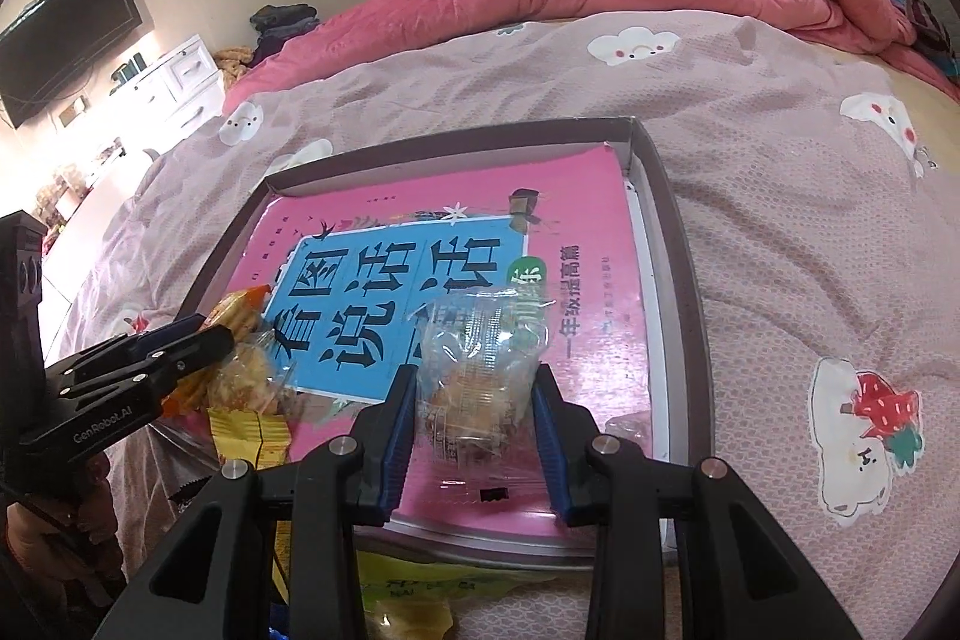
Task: Organize snacks
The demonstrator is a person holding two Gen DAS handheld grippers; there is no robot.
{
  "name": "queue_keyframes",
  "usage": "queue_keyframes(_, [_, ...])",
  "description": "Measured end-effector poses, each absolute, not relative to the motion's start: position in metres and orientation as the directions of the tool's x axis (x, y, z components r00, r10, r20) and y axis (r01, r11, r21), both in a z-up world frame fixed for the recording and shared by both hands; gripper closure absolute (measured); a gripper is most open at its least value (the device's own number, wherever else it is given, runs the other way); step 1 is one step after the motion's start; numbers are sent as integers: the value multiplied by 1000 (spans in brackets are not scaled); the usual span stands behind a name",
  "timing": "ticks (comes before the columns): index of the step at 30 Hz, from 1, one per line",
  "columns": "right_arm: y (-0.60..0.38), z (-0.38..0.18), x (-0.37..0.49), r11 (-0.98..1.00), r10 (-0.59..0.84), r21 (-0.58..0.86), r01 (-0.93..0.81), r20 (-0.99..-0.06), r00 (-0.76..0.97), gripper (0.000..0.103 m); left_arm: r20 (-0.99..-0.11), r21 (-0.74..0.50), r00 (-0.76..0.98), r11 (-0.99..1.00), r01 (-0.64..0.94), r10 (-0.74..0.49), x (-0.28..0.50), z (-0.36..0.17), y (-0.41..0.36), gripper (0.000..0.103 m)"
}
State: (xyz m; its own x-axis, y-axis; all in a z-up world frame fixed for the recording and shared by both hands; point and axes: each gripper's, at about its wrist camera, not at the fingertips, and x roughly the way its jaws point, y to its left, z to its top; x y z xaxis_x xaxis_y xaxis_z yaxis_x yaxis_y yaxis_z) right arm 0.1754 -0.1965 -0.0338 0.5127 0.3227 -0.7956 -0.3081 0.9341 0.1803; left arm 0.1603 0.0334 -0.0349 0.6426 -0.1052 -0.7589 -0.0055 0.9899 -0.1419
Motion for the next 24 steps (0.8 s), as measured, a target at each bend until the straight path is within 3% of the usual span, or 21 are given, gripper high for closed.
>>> queue_keyframes(24, [-208, -30, 177, 948, 303, 192, -255, -792, 530, 65, -760, -149, 643, 989, -22, -100, 161, -33, 41, 66])
